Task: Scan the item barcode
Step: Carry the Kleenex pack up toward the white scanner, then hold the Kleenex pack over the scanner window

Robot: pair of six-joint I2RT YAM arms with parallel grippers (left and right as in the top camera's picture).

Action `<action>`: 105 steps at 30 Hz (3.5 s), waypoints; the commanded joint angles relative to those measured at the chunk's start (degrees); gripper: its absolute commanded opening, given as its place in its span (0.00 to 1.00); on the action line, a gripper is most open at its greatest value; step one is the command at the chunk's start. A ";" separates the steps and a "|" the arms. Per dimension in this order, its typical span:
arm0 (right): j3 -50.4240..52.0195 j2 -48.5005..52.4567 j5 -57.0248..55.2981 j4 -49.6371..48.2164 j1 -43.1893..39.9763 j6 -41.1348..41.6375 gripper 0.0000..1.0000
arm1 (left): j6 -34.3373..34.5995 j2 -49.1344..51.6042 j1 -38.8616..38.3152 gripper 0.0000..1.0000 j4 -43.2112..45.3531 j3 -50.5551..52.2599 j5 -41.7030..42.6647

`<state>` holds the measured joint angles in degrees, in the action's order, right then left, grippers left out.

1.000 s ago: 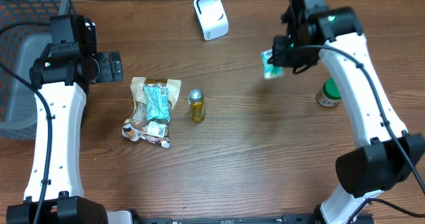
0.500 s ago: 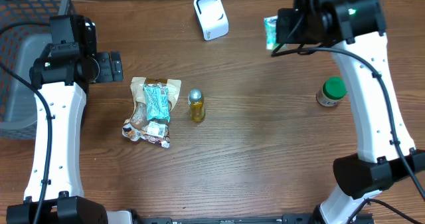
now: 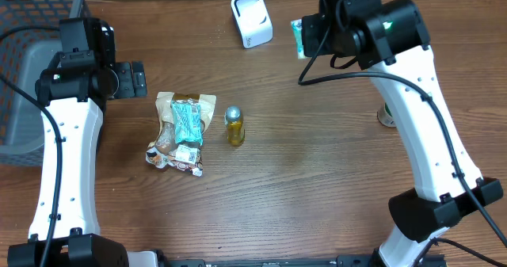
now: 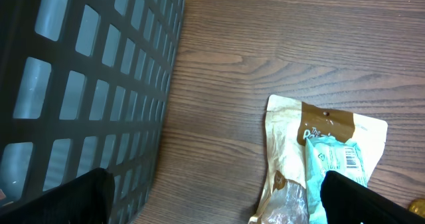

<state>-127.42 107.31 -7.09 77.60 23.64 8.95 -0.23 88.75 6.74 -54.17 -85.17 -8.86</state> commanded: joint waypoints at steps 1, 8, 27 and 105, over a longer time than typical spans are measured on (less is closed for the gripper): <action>-1.22 -0.68 -1.05 -1.11 0.79 -0.28 0.04 | -1.07 -0.87 -0.28 1.00 0.20 -1.29 -0.31; -1.22 -0.68 -1.05 -1.68 0.79 -0.28 0.04 | -1.07 -0.87 -0.28 1.00 0.20 -1.29 -0.31; -1.22 -0.68 -1.07 -2.38 0.79 -0.31 0.04 | -1.07 -0.87 -0.28 1.00 0.20 -1.29 -0.31; -1.18 38.40 -21.81 -62.60 5.27 -40.76 0.04 | -1.07 -0.87 -0.28 1.00 0.20 -1.29 -0.31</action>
<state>-127.50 143.92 -27.94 15.16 28.93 -31.59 -0.23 88.75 6.74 -54.17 -85.17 -8.86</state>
